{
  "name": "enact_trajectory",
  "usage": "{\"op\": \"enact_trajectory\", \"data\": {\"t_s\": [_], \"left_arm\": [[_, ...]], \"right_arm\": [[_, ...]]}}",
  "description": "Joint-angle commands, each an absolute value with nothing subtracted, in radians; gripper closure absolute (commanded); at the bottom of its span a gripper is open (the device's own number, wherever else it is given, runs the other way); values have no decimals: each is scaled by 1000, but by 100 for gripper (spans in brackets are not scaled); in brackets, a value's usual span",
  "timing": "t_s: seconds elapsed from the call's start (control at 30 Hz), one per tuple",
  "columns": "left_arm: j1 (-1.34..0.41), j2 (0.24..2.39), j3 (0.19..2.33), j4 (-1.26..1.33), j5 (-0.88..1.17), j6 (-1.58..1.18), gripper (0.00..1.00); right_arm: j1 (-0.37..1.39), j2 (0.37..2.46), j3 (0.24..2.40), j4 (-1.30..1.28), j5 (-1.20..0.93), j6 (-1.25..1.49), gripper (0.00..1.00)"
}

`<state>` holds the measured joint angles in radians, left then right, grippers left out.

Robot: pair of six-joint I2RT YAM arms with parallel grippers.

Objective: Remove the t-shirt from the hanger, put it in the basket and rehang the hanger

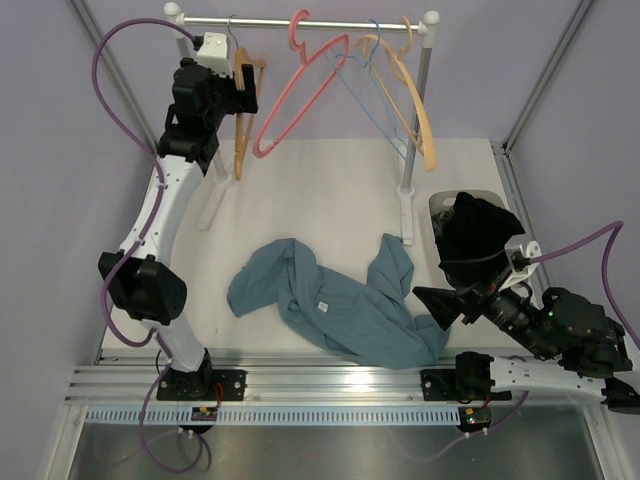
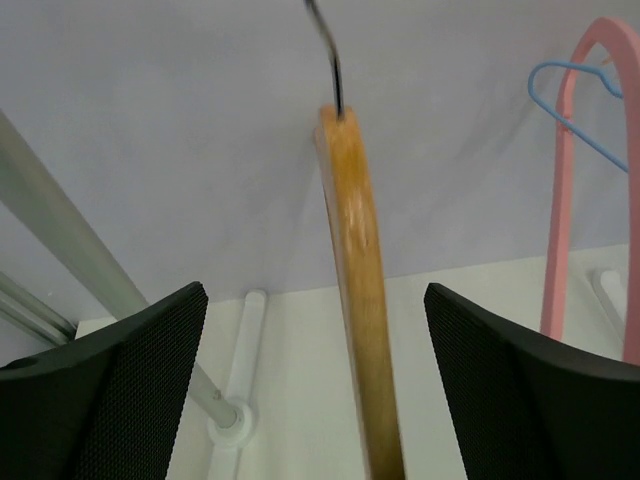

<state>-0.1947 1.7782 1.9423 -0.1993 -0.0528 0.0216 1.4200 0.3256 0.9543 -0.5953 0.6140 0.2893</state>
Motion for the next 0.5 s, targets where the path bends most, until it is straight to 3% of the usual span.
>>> {"op": "enact_trajectory", "data": {"t_s": [0.0,0.17,0.23,0.47], "left_arm": [[-189,1651,1884,-120,-58,11,4],[-189,1402,1686,-98,-74,-86,1],[-189,1321,1631,-120,-61,-153,1],[-192,924,1349,-290,64,-343,1]], "right_arm": [[1420,342,965,-581,612,259,1],[1422,448,1008,-644,845,265,1],[1422,582,1040,-672,905,296,0],[1396,978,1221,-693,801,423,1]]}}
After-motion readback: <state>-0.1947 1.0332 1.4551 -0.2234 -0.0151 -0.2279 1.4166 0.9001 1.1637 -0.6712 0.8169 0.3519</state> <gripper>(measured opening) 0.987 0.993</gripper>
